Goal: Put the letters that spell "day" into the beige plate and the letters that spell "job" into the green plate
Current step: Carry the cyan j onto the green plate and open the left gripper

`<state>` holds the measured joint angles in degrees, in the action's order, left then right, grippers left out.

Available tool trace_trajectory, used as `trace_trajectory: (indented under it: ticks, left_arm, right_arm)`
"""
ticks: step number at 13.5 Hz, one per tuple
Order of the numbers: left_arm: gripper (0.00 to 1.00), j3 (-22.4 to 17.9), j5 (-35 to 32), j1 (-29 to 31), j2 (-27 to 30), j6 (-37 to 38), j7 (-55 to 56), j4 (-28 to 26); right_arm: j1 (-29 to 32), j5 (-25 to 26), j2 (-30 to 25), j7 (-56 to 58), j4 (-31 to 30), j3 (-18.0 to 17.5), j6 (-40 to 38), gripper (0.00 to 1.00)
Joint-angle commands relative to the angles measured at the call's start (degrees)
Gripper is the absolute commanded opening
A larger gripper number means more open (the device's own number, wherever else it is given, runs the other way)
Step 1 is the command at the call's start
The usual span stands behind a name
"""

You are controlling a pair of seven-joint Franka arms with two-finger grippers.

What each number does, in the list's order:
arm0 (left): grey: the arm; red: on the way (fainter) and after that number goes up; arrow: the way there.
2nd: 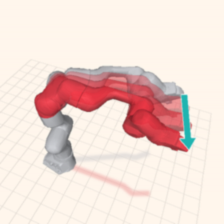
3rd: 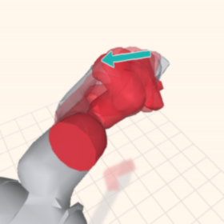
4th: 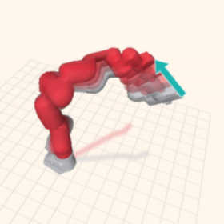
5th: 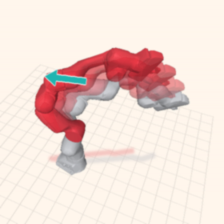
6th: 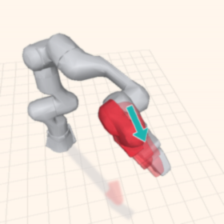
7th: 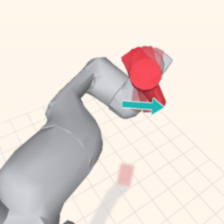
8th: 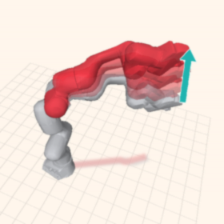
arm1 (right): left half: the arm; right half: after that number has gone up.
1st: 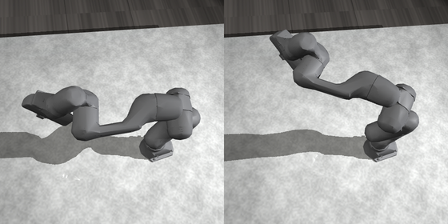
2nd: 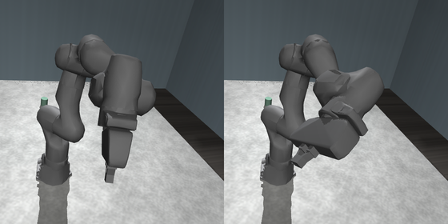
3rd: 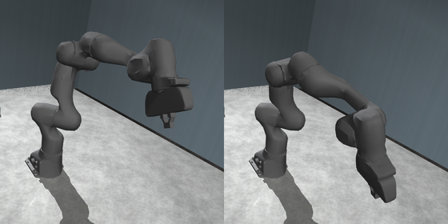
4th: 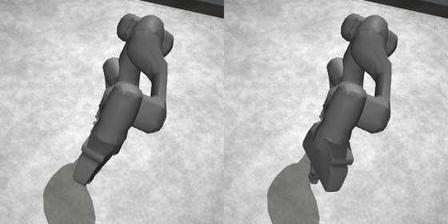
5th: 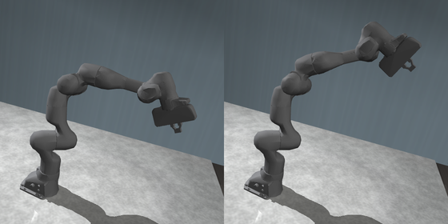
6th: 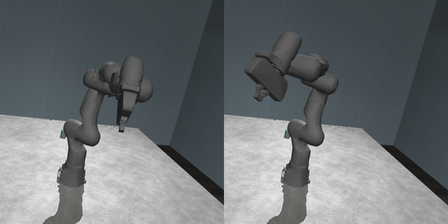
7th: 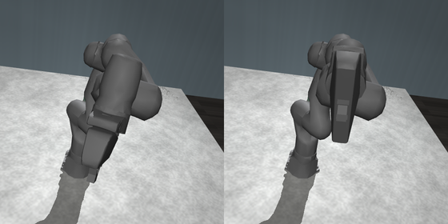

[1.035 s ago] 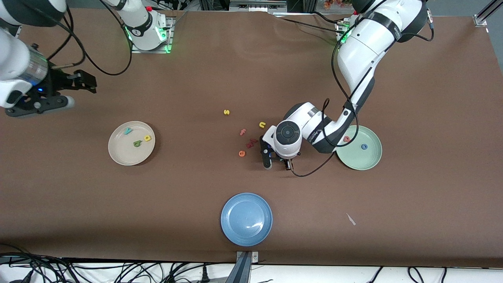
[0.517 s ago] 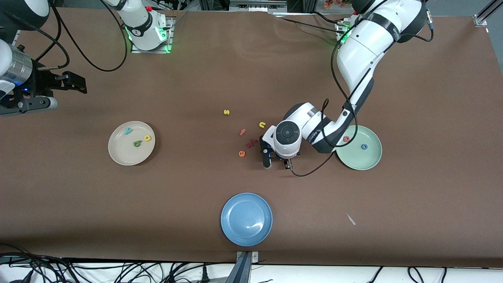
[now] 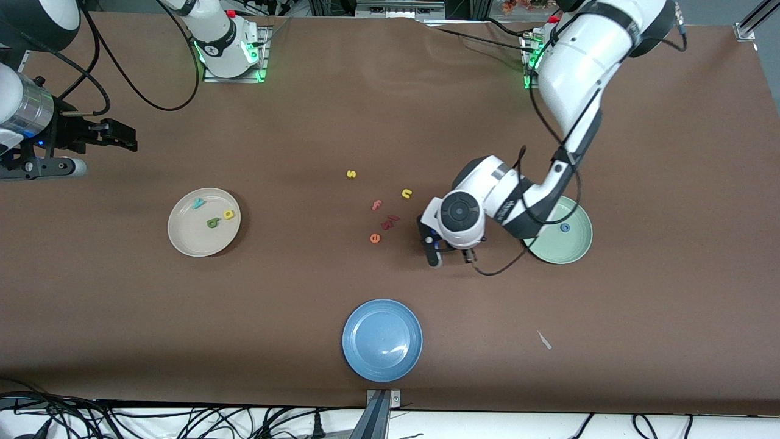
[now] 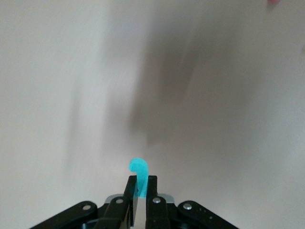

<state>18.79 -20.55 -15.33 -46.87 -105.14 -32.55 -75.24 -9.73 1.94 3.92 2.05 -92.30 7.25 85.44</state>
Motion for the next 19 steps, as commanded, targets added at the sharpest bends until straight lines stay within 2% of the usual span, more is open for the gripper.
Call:
trace_trajectory:
  ticks: [1,4,6,7,9,10,16,17,19]
  left_arm:
    - [0.00,0.2,-1.3,5.3,5.3,5.3,3.7,-2.3]
    - [0.00,1.0,-0.9,15.2,6.0,6.2,3.1,-4.7]
    - [0.00,1.2,-1.8,18.0,6.9,5.7,3.0,-8.2]
    - [0.00,1.2,-1.9,19.3,6.9,3.8,3.0,-10.4]
    - [0.00,1.2,-1.9,23.3,7.0,-5.2,2.9,-16.9]
    - [0.00,1.2,-1.9,24.1,6.8,-7.9,2.9,-18.1]
    - [0.00,1.4,-1.7,23.4,6.8,-8.3,4.9,-20.0]
    - [0.06,1.4,-1.6,23.4,6.8,-8.3,4.9,-20.2]
    - [0.88,1.5,-1.4,23.3,6.8,-8.3,4.7,-19.8]
  right_arm:
    - [0.2,-1.1,-0.8,-0.9,-0.7,-0.2,1.0,1.00]
    - [0.2,-1.4,-0.7,-0.9,-0.7,-0.2,2.0,1.00]
    - [0.2,-1.9,-0.7,-0.9,-0.6,-0.2,1.9,1.00]
    - [0.2,-2.0,-0.7,-0.9,-0.6,-0.2,2.0,1.00]
    - [0.3,-2.1,-0.5,-0.9,-0.5,-0.2,2.4,1.00]
    - [0.2,-2.0,-0.4,-0.9,-0.3,-0.2,2.5,1.00]
    - [0.6,-2.1,-0.4,-0.6,0.0,0.3,3.2,1.00]
    - [0.7,-3.1,-0.3,-0.9,0.0,0.4,3.2,1.00]
    - [0.9,-4.4,0.0,-0.4,-0.1,0.7,4.5,1.00]
